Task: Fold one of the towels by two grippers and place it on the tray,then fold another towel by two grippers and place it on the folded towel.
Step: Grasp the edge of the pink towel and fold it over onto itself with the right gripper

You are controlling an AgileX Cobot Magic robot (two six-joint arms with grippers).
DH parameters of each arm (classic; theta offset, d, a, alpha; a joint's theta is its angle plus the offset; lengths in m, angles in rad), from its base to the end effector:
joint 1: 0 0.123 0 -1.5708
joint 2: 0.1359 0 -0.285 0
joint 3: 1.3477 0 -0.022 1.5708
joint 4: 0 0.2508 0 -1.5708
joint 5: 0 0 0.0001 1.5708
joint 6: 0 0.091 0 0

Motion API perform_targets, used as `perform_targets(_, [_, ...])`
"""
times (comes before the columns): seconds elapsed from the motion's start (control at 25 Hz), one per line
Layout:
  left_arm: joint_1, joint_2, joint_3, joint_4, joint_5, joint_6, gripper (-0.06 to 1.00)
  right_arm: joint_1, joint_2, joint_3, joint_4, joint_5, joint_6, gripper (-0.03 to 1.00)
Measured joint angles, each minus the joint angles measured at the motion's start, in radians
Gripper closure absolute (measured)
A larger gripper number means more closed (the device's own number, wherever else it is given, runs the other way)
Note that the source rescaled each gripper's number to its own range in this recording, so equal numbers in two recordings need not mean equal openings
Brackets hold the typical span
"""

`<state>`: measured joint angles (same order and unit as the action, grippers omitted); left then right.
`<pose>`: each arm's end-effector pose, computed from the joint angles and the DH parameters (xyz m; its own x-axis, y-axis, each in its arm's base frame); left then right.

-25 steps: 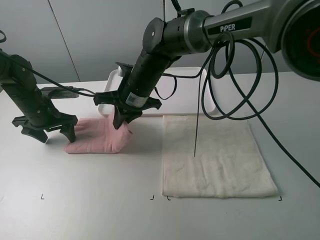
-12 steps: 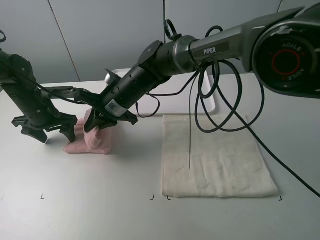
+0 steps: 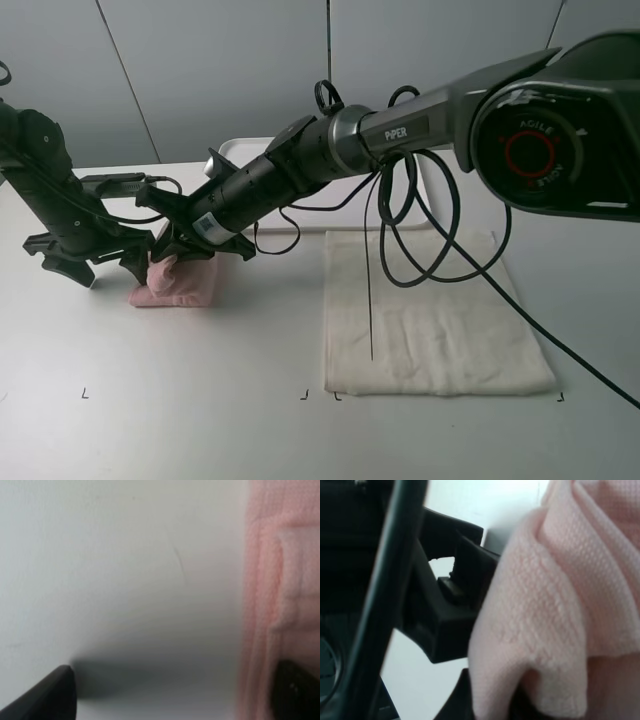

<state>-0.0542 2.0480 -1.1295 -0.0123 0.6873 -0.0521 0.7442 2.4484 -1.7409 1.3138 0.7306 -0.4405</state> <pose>0.3534 -0.0199 0.0947 -0.9986 -0.0075 -0.0516 -0.0069 0.9999 -0.0110 0.3316 0.3852 0.0939 -0.9788 -0.1629 -0.1240 -0.1945 0.5509 0.8116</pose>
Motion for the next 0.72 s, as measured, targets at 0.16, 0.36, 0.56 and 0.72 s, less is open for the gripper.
perform_targets(0.16, [0.000, 0.000, 0.000, 0.000, 0.000, 0.000, -0.05, 0.002, 0.006, 0.000, 0.007, -0.059, -0.016, 0.91])
perform_targets(0.36, [0.000, 0.000, 0.000, 0.000, 0.002, 0.000, -0.05, 0.002, 0.006, 0.000, 0.005, -0.098, -0.038, 0.91])
perform_targets(0.56, [0.000, 0.000, 0.000, -0.002, 0.004, 0.000, -0.05, 0.002, 0.006, 0.000, 0.005, -0.114, -0.044, 0.91])
perform_targets(0.72, [0.000, 0.004, -0.019, -0.004, 0.032, 0.009, -0.05, 0.002, 0.006, 0.000, 0.005, -0.115, -0.046, 0.91])
